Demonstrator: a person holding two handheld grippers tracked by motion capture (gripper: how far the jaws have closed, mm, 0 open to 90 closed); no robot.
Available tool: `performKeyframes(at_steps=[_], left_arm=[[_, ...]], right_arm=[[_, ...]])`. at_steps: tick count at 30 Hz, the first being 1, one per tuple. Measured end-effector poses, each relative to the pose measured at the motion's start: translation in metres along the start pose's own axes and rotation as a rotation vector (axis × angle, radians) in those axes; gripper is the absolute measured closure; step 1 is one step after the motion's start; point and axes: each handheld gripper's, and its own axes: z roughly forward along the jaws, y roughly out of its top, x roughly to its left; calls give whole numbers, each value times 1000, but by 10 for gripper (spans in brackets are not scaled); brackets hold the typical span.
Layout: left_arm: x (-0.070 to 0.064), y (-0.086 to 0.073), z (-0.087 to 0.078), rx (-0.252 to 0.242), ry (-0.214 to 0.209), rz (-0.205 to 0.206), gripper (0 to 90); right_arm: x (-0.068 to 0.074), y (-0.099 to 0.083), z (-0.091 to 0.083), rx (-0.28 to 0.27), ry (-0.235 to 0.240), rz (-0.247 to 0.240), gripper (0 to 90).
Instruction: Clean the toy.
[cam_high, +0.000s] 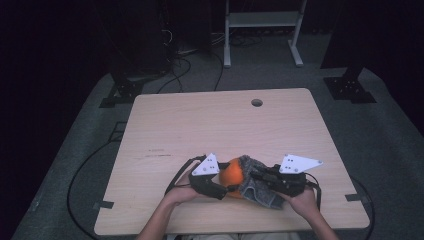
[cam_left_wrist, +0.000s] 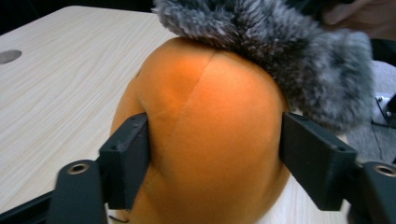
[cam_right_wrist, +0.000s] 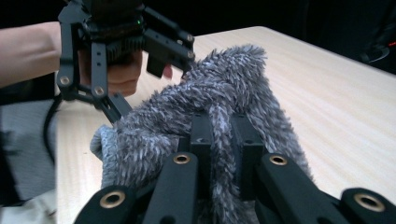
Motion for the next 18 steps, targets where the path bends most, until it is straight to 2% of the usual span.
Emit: performKeyframes(at_steps=[1,3,4,5,7,9,11,15,16,18], left_arm=[[2,0,-2,-6,2,-4,205],[3,2,3,10,73,-8,144],[4,2,8,18,72,-21,100],[4,0,11,17,64,-22,127],[1,-1,13,9,71,-14,258],[-1,0,11,7,57,-20,321],[-1,-1,10,7,37,-21,324],[0,-1,11,15,58,-18,332],[0,0,11,16,66,-27,335],[0,0,13,11,76,-35,334]], right_arm=[[-2,-2,0,5,15,8,808],[-4,-3,-3,3,21,6,807],[-4,-3,-4,3,18,5,807],[-4,-3,-4,5,12,0,807],[-6,-3,-5,14,-13,-4,807],[-10,-5,-7,15,-12,7,807],[-15,-9,-11,18,-26,29,807],[-18,-13,-15,61,-90,35,807],[-17,-12,-17,54,-95,40,807],[-8,-4,-20,18,-80,12,807]])
